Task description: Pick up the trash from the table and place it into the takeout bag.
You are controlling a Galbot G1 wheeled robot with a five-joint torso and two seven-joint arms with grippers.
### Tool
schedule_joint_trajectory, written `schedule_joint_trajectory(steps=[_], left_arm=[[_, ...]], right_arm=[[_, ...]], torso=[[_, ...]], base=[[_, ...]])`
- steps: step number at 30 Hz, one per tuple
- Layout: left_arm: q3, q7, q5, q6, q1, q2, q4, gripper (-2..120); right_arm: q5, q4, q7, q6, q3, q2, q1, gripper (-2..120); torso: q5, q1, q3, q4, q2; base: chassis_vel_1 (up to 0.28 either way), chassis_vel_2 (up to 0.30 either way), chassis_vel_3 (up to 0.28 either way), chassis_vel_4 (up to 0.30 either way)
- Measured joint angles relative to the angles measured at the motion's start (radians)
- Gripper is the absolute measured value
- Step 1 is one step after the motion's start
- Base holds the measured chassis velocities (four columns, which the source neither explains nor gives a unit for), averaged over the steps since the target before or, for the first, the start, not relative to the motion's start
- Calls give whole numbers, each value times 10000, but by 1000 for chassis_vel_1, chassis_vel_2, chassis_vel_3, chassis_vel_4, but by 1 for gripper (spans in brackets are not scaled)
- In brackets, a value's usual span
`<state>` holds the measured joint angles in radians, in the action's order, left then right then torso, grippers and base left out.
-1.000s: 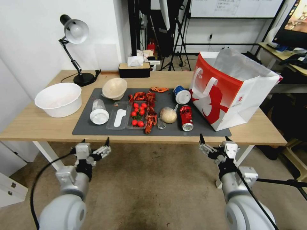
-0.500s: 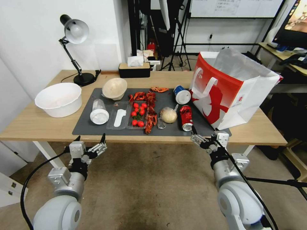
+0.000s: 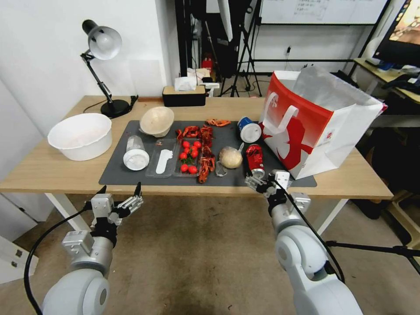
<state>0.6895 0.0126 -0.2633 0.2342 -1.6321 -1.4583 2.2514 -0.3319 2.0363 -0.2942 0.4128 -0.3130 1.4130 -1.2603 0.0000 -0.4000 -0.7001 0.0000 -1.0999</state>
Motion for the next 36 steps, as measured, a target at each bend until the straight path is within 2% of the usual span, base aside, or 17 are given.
schedule_joint_trajectory(steps=[5,8,12,16,19,28,33,36], left_arm=[[47,-1,11,-59,-11,-20,-11,100],[78,-1,13,-96,-14,-28,-30,100],[99,-1,32,-177,-27,-50,-71,100],[100,-1,45,-191,-34,-61,-82,100],[98,-4,74,-211,-35,-64,-84,100],[87,-15,95,-223,-57,-54,-84,100],[85,-18,103,-252,-75,-49,-84,100],[23,-20,152,-285,-79,-68,-84,100]], right_arm=[[-22,-347,-100,45,131,50,226,100],[-65,-510,-166,75,198,56,339,95],[-98,-650,-225,81,293,108,425,78],[-99,-642,-225,87,303,112,405,69],[-99,-577,-225,95,299,99,353,53],[-73,-153,-225,103,216,79,160,52],[-36,983,-56,151,36,-30,-254,52],[-476,1792,589,-158,-164,-371,-412,52]], torso=[[-1,-1,0,0,0],[-1,-1,2,-1,0],[-1,0,2,0,0],[-1,0,2,0,0],[-1,0,2,-1,0],[1,1,1,1,0],[0,2,2,-1,-1],[-1,3,2,-1,-1]], base=[[0,0,0,0],[0,0,0,0],[0,0,0,0],[0,0,0,0],[0,0,0,0],[0,0,0,0],[0,0,0,0],[0,0,0,0]])
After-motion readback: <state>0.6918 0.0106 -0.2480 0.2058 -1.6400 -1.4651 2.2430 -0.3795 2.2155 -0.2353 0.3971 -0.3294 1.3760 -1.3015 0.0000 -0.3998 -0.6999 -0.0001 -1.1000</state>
